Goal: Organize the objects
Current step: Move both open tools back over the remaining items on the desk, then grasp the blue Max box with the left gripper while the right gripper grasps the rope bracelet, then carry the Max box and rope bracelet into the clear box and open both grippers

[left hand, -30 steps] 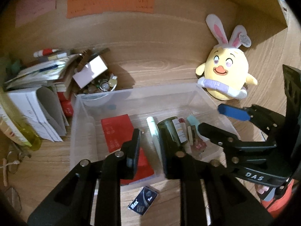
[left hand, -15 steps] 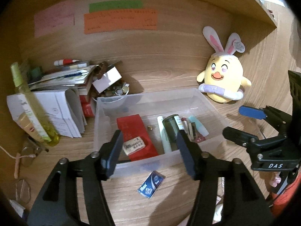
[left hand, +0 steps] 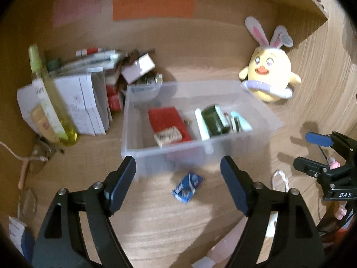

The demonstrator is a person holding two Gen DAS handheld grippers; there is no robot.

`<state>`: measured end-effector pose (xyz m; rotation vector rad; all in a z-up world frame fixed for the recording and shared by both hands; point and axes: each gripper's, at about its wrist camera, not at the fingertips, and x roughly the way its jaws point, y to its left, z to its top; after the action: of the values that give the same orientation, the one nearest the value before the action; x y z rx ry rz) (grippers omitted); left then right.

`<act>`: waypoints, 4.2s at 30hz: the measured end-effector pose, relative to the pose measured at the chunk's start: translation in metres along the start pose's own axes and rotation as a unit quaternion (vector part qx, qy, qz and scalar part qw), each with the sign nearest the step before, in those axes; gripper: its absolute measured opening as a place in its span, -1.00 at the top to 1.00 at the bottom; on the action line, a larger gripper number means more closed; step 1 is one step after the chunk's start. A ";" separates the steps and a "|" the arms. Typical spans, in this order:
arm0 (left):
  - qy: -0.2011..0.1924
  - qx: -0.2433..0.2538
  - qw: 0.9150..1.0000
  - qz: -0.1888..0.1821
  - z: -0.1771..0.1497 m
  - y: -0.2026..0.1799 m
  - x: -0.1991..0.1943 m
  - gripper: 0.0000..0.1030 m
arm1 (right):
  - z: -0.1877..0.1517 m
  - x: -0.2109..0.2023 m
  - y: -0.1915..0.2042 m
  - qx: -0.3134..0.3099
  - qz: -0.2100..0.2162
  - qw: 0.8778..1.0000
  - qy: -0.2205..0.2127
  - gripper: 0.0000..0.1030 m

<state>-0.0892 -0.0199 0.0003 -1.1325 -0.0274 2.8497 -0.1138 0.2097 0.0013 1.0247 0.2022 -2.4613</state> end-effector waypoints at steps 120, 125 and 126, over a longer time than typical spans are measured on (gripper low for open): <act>0.033 0.016 0.999 -0.018 0.063 -0.008 0.094 0.48 | 0.077 0.089 0.004 -0.036 0.024 0.999 -0.014 0.70; 0.039 0.021 0.999 -0.016 0.060 -0.010 0.100 0.48 | 0.075 0.095 0.007 -0.047 0.009 0.999 -0.011 0.70; 0.038 0.022 0.999 -0.015 0.060 -0.011 0.099 0.48 | 0.074 0.096 0.007 -0.047 0.010 0.999 -0.010 0.69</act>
<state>-0.2018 -0.0011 -0.0234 -1.2206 0.0215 2.7635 -0.2166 0.1465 -0.0126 0.9570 0.2956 -2.4196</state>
